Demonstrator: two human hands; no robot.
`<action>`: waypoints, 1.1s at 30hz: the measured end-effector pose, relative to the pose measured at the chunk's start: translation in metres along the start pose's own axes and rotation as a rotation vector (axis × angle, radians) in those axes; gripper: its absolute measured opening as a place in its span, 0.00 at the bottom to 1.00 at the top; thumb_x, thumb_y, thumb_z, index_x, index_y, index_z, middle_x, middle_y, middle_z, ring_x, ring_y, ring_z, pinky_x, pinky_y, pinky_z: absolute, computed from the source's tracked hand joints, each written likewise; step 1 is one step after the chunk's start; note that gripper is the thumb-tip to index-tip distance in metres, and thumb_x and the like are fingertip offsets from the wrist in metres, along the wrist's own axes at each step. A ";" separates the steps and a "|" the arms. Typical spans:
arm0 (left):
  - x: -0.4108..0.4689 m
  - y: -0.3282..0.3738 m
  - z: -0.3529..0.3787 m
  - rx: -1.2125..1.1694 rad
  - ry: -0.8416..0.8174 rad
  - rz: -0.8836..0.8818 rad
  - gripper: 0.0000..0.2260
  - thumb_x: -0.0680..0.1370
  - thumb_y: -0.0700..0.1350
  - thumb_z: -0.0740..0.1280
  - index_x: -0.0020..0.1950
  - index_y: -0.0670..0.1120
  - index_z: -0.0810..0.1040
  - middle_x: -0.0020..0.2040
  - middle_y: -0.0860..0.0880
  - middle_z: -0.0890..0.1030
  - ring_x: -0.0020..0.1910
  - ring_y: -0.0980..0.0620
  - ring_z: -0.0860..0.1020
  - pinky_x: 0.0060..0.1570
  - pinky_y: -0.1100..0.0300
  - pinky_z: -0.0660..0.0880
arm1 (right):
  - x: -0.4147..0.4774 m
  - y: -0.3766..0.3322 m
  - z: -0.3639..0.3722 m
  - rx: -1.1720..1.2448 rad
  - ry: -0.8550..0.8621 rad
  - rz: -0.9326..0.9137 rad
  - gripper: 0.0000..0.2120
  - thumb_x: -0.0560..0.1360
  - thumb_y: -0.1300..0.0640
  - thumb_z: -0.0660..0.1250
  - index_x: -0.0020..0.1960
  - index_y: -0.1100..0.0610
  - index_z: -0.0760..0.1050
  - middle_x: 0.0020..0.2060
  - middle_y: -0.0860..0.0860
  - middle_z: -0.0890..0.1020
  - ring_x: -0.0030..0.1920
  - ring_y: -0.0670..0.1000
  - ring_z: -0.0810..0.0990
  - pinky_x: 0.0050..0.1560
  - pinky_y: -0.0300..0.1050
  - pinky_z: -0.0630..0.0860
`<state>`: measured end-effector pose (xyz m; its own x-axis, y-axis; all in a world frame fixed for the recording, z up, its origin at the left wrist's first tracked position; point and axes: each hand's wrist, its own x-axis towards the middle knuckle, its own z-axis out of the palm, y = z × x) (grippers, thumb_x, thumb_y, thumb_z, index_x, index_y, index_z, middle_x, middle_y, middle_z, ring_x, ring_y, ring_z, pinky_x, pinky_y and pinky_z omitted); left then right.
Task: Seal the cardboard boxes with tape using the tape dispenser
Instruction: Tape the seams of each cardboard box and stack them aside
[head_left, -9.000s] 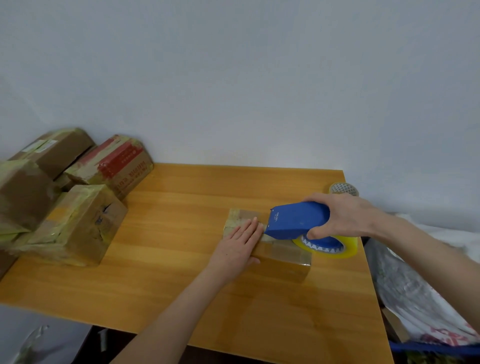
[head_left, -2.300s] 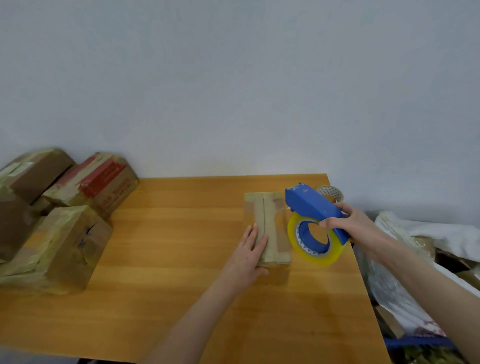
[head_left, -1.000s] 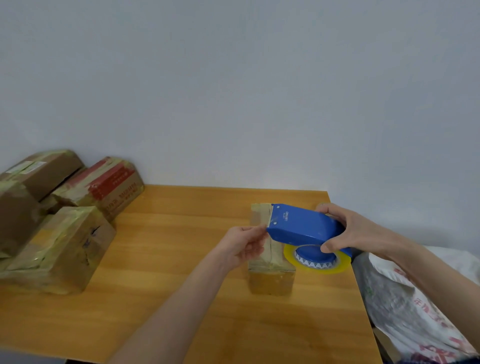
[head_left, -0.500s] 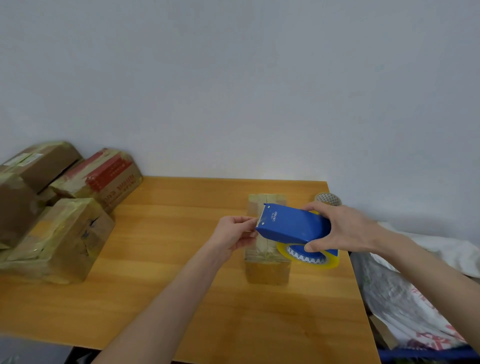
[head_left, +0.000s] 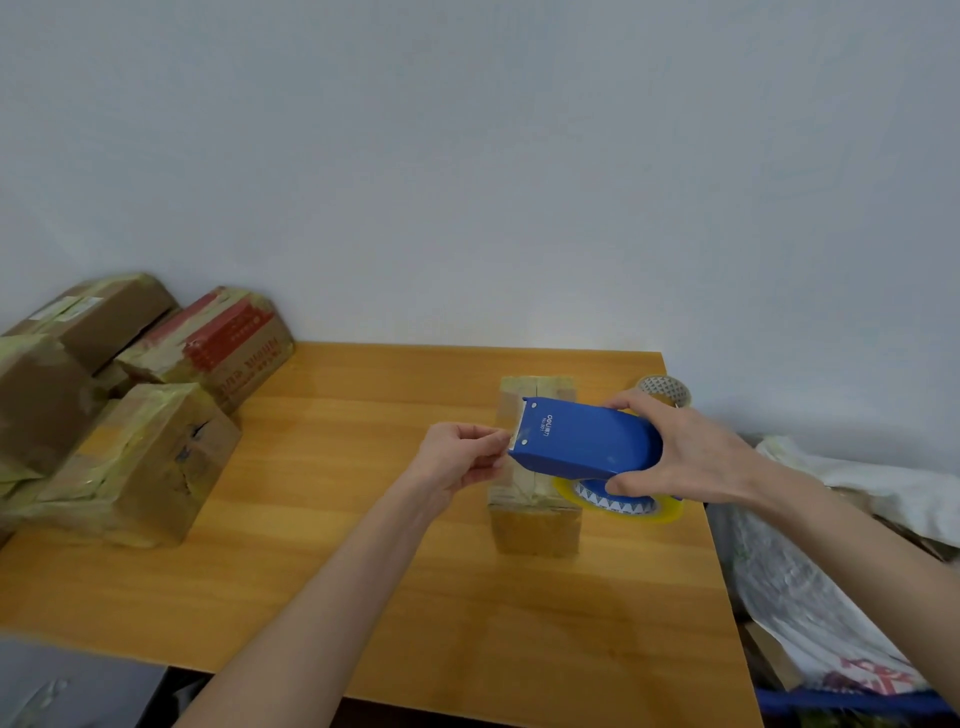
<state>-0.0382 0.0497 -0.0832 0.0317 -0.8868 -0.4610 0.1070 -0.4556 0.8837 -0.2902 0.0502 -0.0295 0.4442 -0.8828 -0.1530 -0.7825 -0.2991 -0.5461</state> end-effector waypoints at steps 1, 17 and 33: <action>-0.001 -0.001 -0.002 0.004 0.010 -0.001 0.01 0.75 0.37 0.71 0.44 0.39 0.81 0.37 0.46 0.82 0.31 0.54 0.78 0.34 0.62 0.79 | -0.002 0.001 0.000 0.001 -0.006 0.004 0.30 0.66 0.46 0.77 0.60 0.37 0.62 0.45 0.37 0.76 0.39 0.40 0.78 0.36 0.33 0.69; 0.001 -0.050 -0.043 0.063 0.238 -0.052 0.03 0.75 0.37 0.72 0.44 0.38 0.79 0.34 0.46 0.78 0.28 0.52 0.76 0.32 0.63 0.79 | -0.034 0.067 0.003 0.068 -0.124 0.129 0.28 0.67 0.53 0.78 0.57 0.37 0.65 0.49 0.43 0.79 0.45 0.48 0.82 0.46 0.45 0.81; 0.022 -0.079 -0.031 0.196 0.241 -0.087 0.04 0.77 0.38 0.70 0.47 0.37 0.80 0.33 0.45 0.78 0.27 0.54 0.76 0.32 0.63 0.78 | -0.015 0.087 0.045 0.016 -0.194 0.218 0.30 0.66 0.46 0.76 0.60 0.38 0.62 0.46 0.41 0.78 0.45 0.46 0.80 0.50 0.51 0.79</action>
<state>-0.0148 0.0687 -0.1660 0.2676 -0.8107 -0.5207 -0.0736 -0.5560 0.8279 -0.3453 0.0540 -0.1114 0.3424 -0.8396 -0.4218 -0.8623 -0.1025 -0.4959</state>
